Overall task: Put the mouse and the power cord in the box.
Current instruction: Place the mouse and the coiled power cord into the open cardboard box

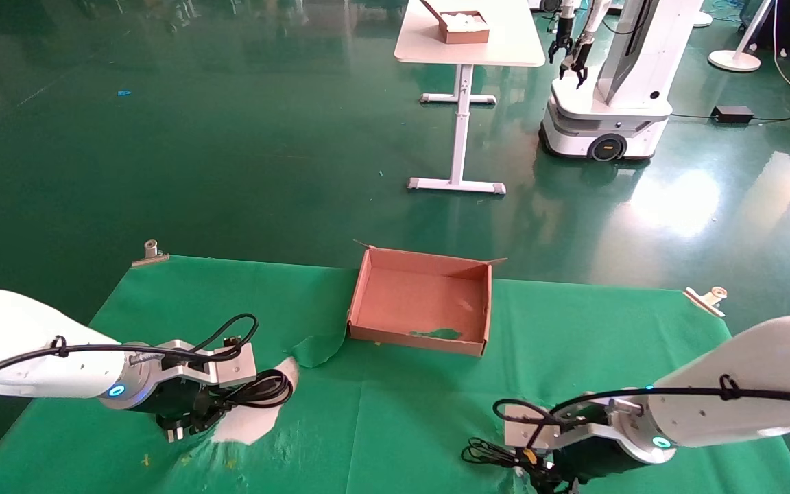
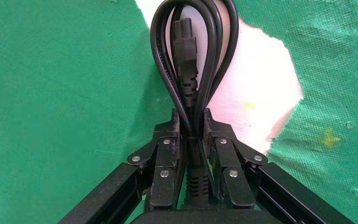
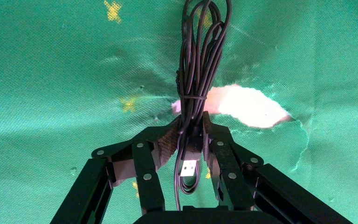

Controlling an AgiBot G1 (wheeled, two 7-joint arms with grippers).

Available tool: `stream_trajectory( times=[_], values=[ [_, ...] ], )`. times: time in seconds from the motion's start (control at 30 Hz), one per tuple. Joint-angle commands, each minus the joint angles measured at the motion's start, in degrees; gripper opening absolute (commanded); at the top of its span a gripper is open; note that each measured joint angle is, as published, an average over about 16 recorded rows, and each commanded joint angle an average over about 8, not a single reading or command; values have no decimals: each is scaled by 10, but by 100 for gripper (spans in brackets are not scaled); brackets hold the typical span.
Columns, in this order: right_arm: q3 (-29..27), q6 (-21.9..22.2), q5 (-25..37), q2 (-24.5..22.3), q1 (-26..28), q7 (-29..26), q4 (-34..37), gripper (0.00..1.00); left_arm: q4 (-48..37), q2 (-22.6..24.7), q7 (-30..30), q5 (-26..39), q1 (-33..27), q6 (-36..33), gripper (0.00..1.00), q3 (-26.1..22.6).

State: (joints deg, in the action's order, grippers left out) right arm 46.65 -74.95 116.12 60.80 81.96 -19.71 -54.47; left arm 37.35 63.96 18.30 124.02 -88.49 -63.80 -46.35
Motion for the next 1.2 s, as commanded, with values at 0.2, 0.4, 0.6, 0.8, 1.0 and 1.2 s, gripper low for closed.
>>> stream_trajectory(
  times=[0.2,0.4,0.6,0.8,1.0,1.2],
  values=[
    [0,0,0,0,0,0,0,0,-2,-2,1,-3,-2,-3,0,2],
    [-11,-6,-14,-15,11,3,-11,0,-14,-23,5,-43,-40,-52,0,25],
    [-36,-11,-32,-47,36,-12,-38,0,-31,-39,-2,-113,-96,-125,0,61],
    [-48,2,-8,-71,69,-36,-59,0,-58,-13,-9,-175,-144,-155,0,94],
    [-59,12,17,-96,103,-48,-63,0,-90,45,-32,-225,-168,-144,0,121],
    [-67,11,33,-123,124,-60,-69,0,-103,119,-122,-220,-131,-32,0,111]
  ],
)
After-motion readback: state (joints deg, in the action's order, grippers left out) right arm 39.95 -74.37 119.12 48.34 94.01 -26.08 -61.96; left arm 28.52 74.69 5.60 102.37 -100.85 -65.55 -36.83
